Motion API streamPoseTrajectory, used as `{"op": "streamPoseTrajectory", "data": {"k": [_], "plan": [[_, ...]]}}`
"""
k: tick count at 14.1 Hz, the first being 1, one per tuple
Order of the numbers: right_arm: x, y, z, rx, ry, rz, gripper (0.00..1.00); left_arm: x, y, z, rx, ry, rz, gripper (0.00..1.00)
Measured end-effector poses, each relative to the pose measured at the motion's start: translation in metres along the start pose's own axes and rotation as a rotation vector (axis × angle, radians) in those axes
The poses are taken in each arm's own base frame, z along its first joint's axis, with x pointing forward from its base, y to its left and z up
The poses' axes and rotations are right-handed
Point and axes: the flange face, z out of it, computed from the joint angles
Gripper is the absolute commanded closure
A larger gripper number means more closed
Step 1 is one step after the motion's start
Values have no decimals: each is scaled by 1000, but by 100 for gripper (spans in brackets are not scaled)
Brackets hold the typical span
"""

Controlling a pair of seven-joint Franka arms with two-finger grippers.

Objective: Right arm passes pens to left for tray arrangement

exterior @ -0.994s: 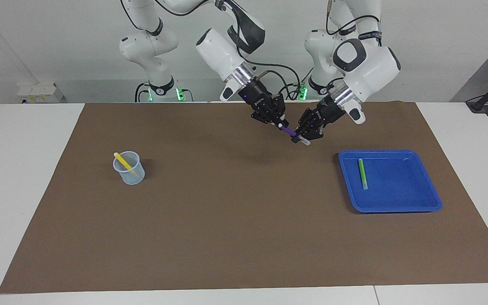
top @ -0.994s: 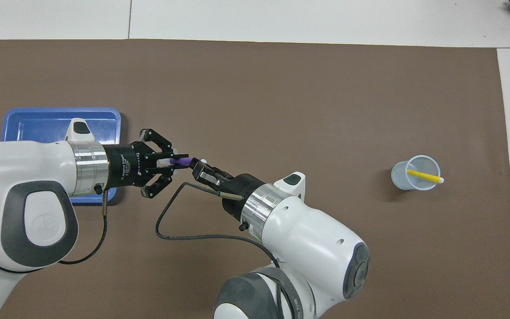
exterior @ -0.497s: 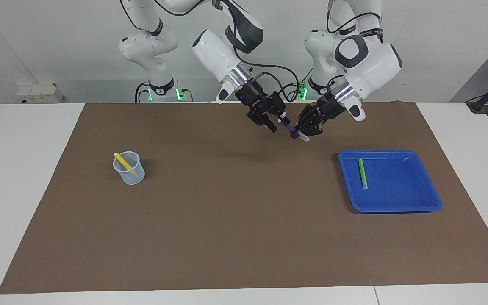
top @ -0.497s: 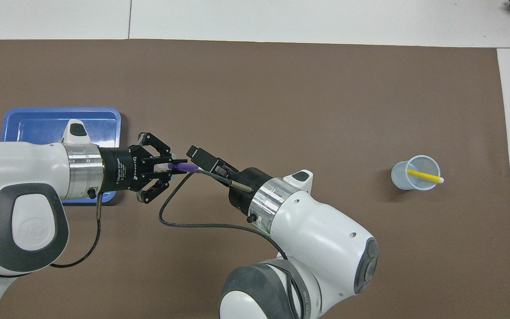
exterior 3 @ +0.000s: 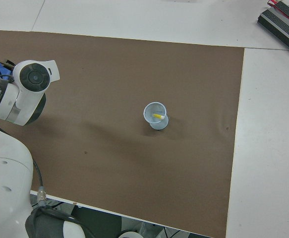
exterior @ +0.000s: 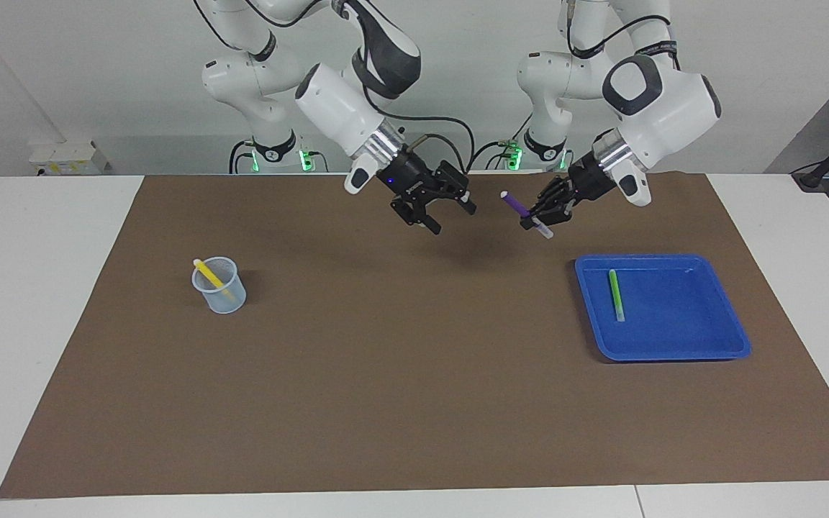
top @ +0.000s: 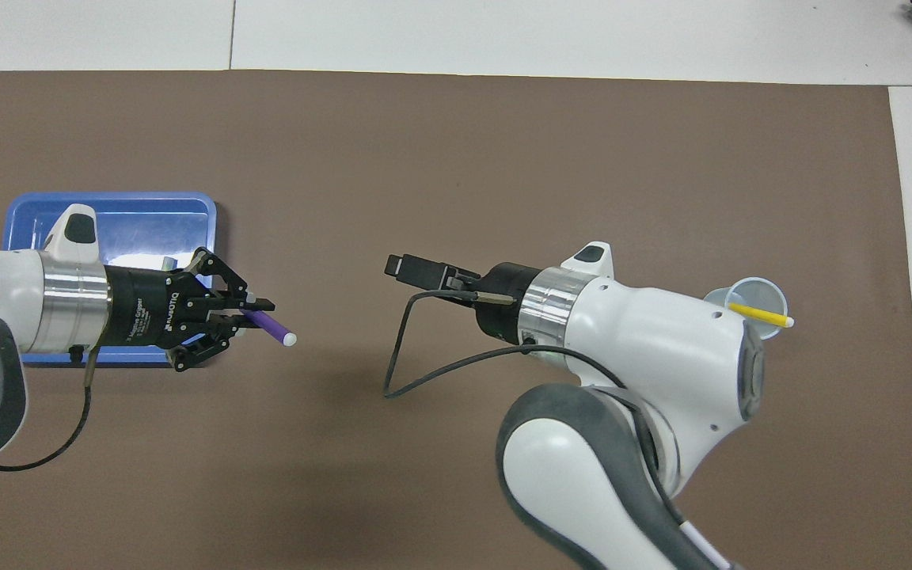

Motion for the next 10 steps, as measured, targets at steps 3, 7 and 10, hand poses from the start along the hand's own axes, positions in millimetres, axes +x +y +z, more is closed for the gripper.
{"op": "streamPoseTrajectory", "data": {"k": [3, 7, 10], "plan": [[24, 28, -20, -106, -105, -194, 0, 9, -10, -8, 109, 42, 216, 100], [53, 82, -57, -295, -281, -483, 0, 37, -31, -26, 225, 87, 472, 100], [78, 129, -100, -433, -397, -647, 0, 65, -44, -39, 311, 118, 617, 100]]}}
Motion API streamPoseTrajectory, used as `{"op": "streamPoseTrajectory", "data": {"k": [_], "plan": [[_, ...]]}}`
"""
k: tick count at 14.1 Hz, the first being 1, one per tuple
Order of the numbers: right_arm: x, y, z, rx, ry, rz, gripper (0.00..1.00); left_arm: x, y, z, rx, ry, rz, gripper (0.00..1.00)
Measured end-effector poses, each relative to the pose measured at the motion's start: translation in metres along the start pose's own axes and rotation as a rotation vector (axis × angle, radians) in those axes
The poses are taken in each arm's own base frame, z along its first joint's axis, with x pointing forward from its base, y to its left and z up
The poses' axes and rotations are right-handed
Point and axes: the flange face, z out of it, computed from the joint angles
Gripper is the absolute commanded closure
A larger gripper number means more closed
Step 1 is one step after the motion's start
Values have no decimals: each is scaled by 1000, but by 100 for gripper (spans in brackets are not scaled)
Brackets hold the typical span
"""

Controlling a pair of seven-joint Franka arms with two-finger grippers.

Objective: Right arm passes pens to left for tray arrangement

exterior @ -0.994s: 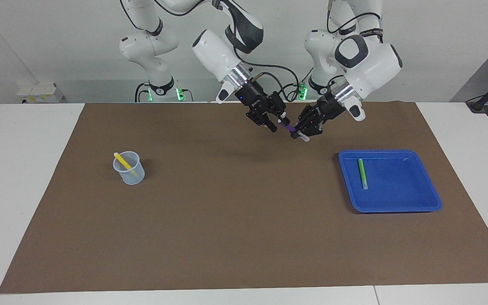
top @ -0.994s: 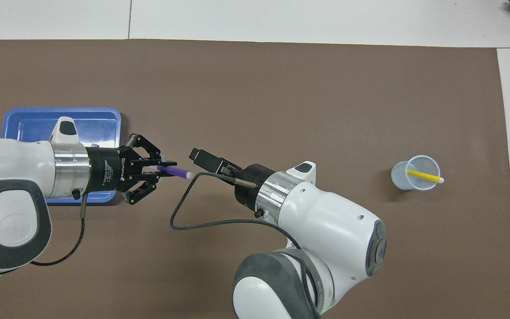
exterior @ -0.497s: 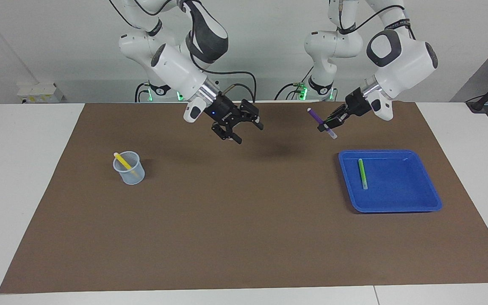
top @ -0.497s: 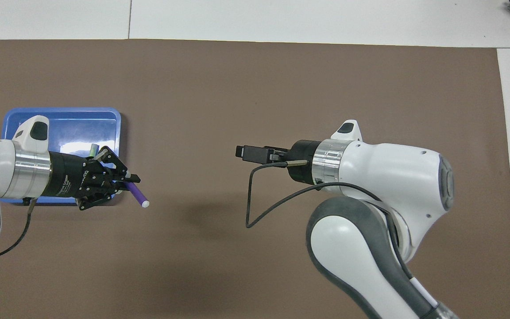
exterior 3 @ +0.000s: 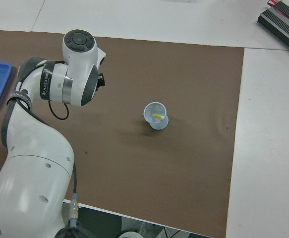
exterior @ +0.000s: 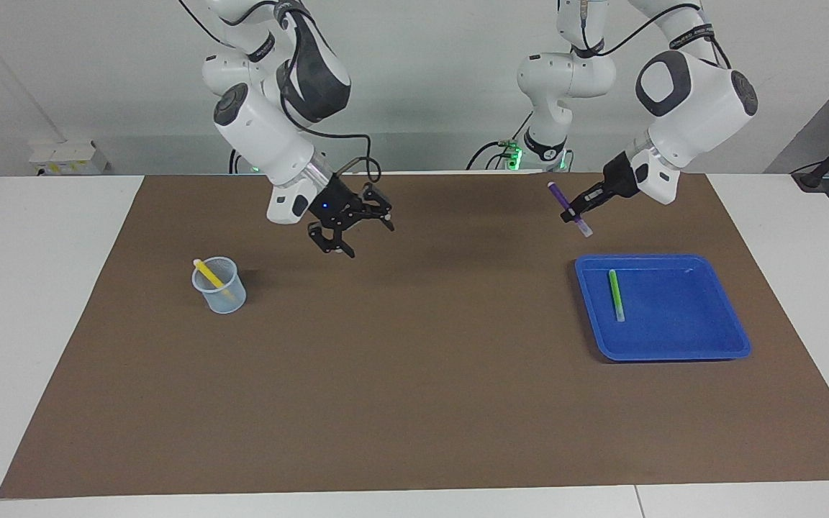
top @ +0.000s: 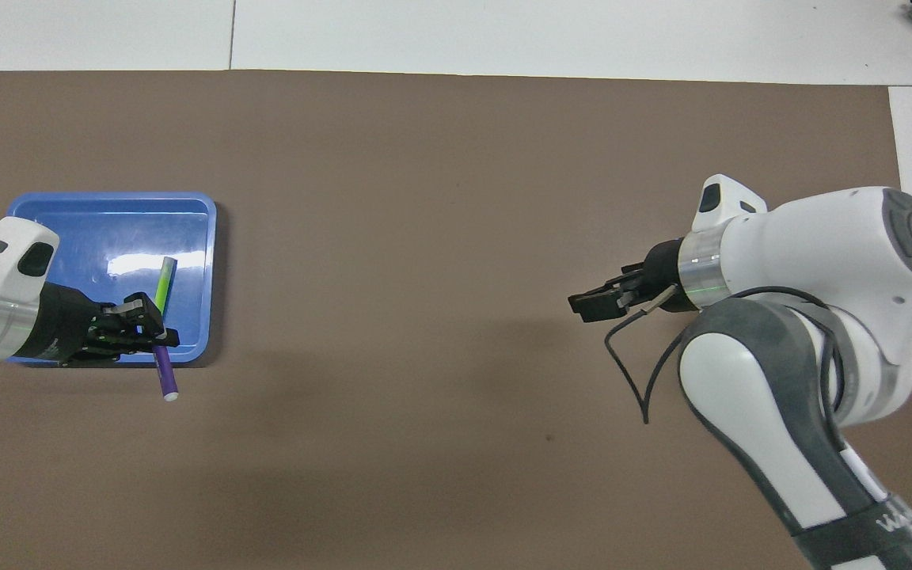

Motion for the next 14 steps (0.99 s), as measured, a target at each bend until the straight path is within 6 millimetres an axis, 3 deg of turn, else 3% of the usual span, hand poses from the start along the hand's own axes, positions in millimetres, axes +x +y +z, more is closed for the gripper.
{"op": "streamPoseTrajectory", "data": {"k": [3, 7, 8, 12, 14], "plan": [[-25, 45, -17, -155, -150, -140, 0, 22, -22, 1, 86, 6, 124, 100], [-50, 80, -28, -243, -281, -261, 0, 57, -51, 2, 158, 22, 224, 100], [-58, 92, -29, -249, -300, -278, 5, 63, -58, 5, 176, 24, 243, 100], [-106, 144, -10, -218, -339, -242, 20, 83, -76, 18, 209, 46, 284, 100], [-123, 156, 1, -206, -347, -228, 26, 95, -85, 29, 229, 54, 294, 100]]}}
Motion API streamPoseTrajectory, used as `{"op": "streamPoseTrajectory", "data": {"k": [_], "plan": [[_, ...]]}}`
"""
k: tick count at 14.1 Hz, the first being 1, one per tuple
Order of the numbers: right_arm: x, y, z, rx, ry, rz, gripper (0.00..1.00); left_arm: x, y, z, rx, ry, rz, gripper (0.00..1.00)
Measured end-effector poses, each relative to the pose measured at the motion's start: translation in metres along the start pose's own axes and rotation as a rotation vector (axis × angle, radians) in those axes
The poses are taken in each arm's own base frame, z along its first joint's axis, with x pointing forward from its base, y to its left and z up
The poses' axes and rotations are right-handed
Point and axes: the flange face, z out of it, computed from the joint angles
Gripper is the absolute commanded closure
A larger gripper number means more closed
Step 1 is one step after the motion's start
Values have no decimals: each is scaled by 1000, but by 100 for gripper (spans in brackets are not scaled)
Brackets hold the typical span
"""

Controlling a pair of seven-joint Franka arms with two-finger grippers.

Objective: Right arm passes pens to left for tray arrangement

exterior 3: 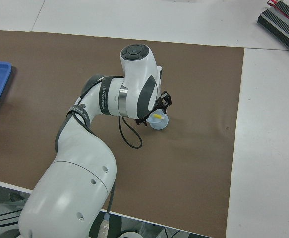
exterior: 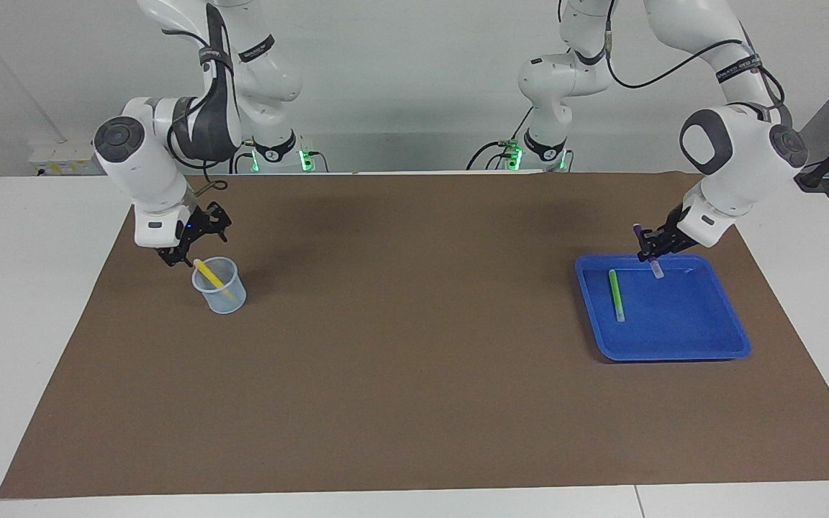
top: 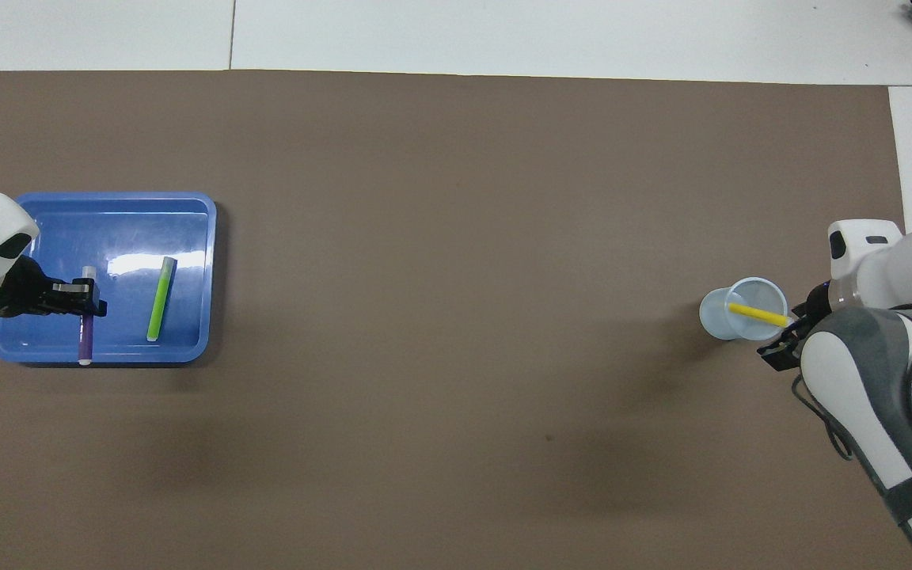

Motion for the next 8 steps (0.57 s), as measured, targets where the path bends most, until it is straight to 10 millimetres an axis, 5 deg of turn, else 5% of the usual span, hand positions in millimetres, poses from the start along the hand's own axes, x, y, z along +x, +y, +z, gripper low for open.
{"op": "streamPoseTrajectory", "data": {"k": [8], "plan": [[-1, 7, -1, -44, 40, 9, 37, 29, -37, 57, 38, 34, 24, 100]]}}
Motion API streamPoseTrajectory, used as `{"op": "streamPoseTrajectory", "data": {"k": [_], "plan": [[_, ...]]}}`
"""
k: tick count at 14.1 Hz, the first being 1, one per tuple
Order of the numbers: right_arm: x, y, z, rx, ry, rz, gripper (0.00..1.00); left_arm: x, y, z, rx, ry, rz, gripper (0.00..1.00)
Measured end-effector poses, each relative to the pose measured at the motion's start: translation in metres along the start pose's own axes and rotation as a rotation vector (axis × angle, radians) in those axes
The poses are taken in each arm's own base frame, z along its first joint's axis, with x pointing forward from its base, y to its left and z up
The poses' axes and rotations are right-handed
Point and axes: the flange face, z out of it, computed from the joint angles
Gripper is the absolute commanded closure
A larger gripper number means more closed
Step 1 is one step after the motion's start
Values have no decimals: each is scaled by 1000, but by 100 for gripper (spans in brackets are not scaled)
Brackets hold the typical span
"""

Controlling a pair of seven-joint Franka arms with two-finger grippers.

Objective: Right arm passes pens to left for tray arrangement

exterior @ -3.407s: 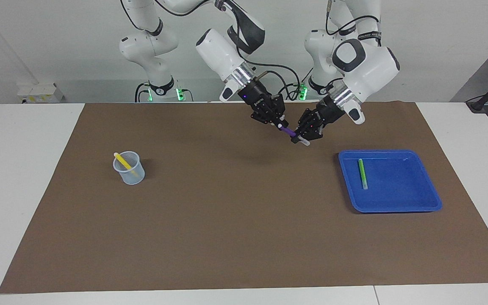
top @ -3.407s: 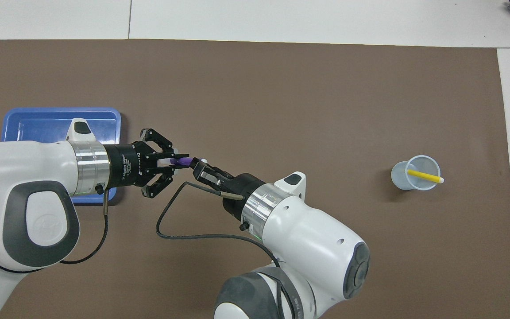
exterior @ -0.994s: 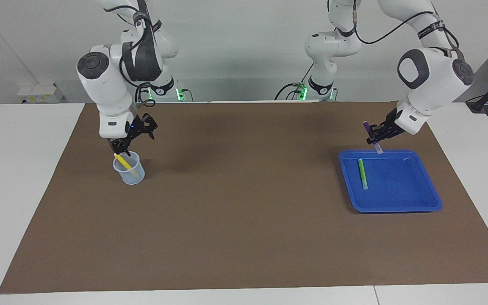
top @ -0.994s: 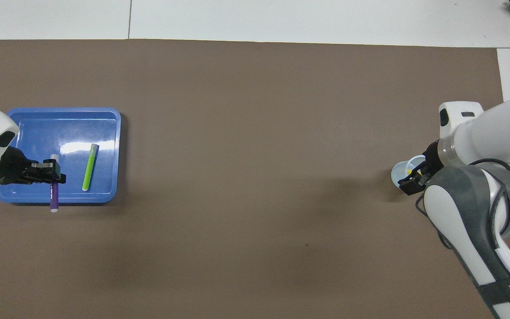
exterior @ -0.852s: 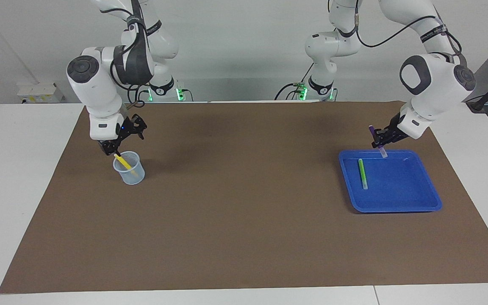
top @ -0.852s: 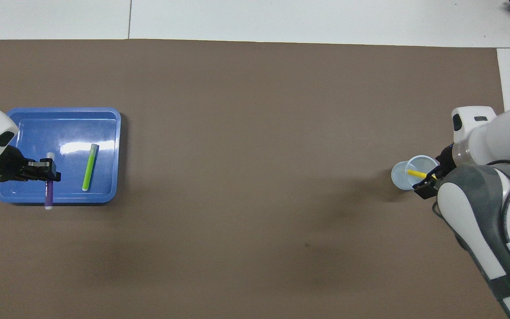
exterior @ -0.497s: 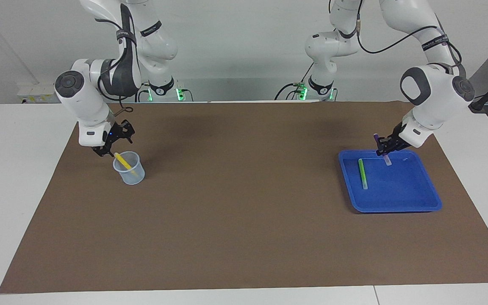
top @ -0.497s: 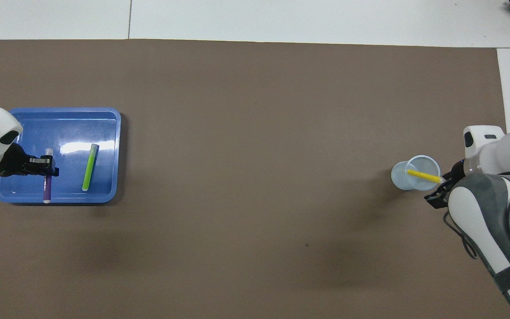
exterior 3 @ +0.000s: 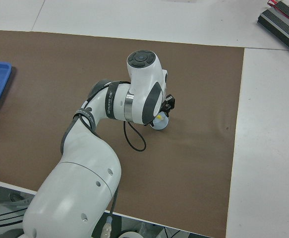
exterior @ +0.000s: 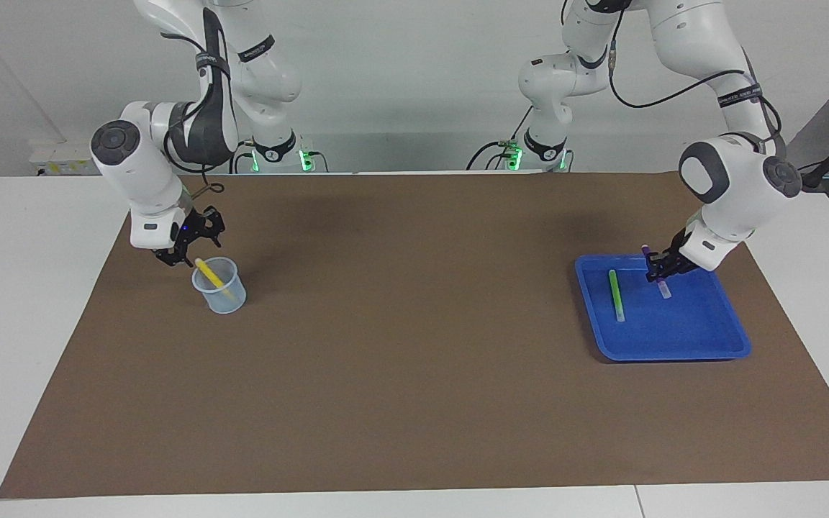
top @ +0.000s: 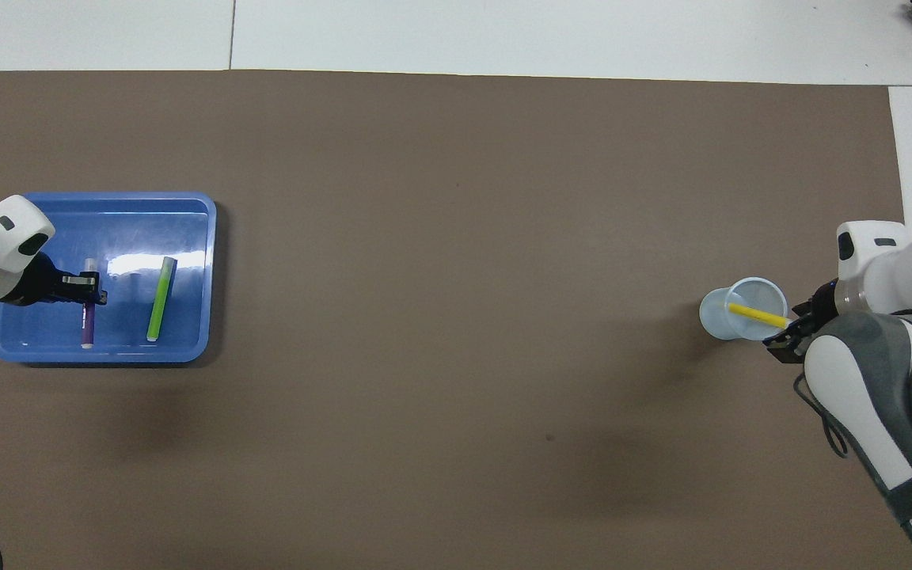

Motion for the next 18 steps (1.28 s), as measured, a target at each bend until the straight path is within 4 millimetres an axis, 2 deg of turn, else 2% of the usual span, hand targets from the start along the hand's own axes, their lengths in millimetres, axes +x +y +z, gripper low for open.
{"op": "streamPoseTrajectory", "data": {"k": [1, 5, 7, 8, 10, 12, 14, 16, 17, 18], "plan": [[0, 0, 0, -4, 3, 0, 39, 3, -1, 5, 4, 8, 0, 100], [-3, 2, 4, -3, 4, 6, 60, 11, -9, 25, 17, 34, 4, 100], [-4, 2, 5, 0, 2, 9, 64, 13, -15, 31, 22, 45, 10, 100], [-5, 2, 6, 2, 0, 10, 65, 14, -16, 32, 23, 49, 12, 96], [-9, 3, 10, 5, -2, 17, 75, 15, -17, 31, 26, 58, 15, 77], [-13, 6, 13, 4, 1, 26, 89, 16, -17, 30, 29, 68, 17, 57], [-13, 6, 14, 4, 1, 27, 100, 16, -17, 29, 30, 71, 19, 50], [-13, 6, 14, 4, 1, 27, 98, 17, -17, 29, 31, 75, 20, 50], [-13, 6, 14, 3, 1, 27, 87, 17, -17, 28, 32, 80, 20, 50], [-13, 6, 14, 3, 1, 27, 56, 18, -17, 28, 33, 82, 20, 50]]}}
